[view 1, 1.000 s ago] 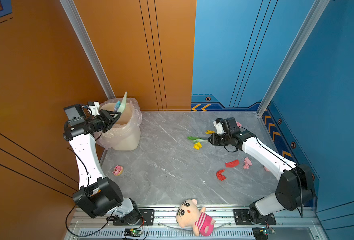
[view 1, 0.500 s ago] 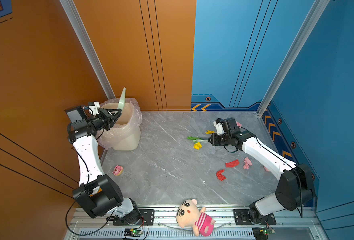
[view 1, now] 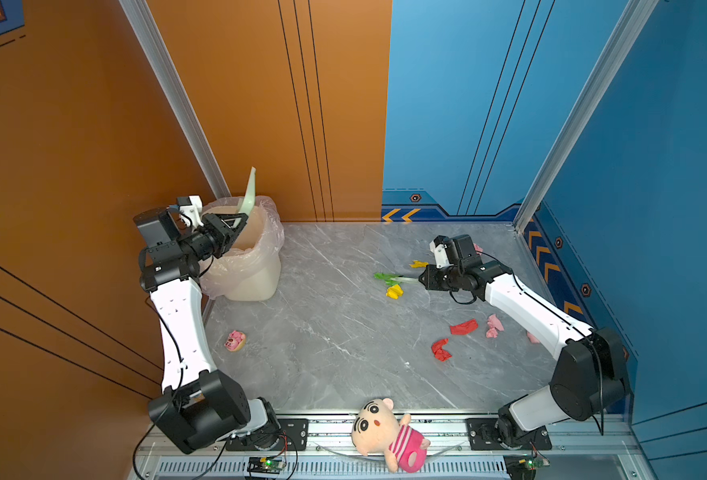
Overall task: Sweep away the paper scraps from the table
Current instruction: 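Lower the left gripper's dustpan by the green scrap while the right places the brush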
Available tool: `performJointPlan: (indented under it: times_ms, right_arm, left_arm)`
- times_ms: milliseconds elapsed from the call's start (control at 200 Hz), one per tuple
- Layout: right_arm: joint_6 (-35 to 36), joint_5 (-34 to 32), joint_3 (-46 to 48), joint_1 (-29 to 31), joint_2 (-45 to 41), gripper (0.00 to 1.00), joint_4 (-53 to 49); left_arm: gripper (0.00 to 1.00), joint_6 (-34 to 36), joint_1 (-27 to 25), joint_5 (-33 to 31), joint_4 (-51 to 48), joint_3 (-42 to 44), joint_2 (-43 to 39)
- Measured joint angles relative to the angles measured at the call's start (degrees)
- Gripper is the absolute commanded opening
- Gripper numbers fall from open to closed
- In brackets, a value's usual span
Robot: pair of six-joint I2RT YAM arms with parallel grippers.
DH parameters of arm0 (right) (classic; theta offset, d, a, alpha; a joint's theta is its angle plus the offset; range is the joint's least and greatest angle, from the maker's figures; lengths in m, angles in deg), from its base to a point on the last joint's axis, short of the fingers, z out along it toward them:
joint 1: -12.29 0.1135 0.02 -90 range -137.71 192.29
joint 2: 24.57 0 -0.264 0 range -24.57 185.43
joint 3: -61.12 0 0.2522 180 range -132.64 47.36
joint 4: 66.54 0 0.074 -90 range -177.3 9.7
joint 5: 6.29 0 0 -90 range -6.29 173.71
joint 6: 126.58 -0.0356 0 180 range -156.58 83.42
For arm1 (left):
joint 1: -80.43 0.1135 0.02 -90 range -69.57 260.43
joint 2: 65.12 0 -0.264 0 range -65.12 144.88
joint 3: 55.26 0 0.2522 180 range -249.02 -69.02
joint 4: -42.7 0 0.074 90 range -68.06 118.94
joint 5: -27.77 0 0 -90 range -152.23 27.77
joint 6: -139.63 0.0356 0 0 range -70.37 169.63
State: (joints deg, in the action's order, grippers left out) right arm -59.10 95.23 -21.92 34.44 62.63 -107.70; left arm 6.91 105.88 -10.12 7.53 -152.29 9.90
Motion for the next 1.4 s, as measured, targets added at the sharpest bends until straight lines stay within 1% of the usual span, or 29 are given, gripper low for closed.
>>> performJointPlan:
  times_ms: [120, 175, 330, 576, 736, 836, 971, 1106, 1247, 1402]
  right_arm:
    - [-0.07, -4.37, -0.87, -0.11, 0.00, 0.00, 0.00]
    - [-0.37, -6.58, -2.08, -0.09, 0.02, 0.00, 0.07]
    - [-1.29, -11.39, -6.67, -0.09, 2.27, 0.00, 2.03]
    - [-0.94, -14.29, -14.29, 1.25, 13.05, 0.00, 2.80]
    - [2.67, -15.69, -20.52, 4.31, 20.06, 0.00, 0.81]
    - [5.33, -16.83, -23.87, 6.27, 23.28, 0.00, -0.98]
    - [8.46, -18.78, -25.18, 8.26, 25.11, 0.00, -3.06]
    - [10.91, -20.90, -25.18, 8.76, 25.33, 0.00, -5.86]
    - [12.59, -22.75, -24.26, 8.72, 25.31, 0.00, -7.13]
    - [13.35, -23.41, -20.33, 8.72, 24.96, 0.00, -8.15]
  left_arm:
    - [0.20, 5.68, -7.17, -6.67, -2.27, 0.00, -5.42]
    - [0.20, 8.13, -11.39, -10.34, -2.73, 0.55, -7.30]
    - [0.20, 14.78, -23.58, -20.96, -4.28, 5.97, -10.78]
    - [0.20, 22.86, -38.10, -35.60, -7.74, 15.06, -9.79]
    - [0.20, 28.09, -47.91, -42.69, -8.68, 18.64, -8.83]
    - [0.20, 30.49, -53.11, -46.58, -9.42, 20.48, -7.28]
    - [0.20, 32.35, -58.16, -50.88, -10.58, 23.47, -4.68]
    - [0.20, 32.94, -62.45, -53.83, -11.65, 26.86, -2.86]
    - [0.20, 33.29, -66.45, -55.25, -11.89, 27.76, -0.42]
    - [0.20, 33.35, -69.61, -55.82, -11.80, 27.71, 3.21]
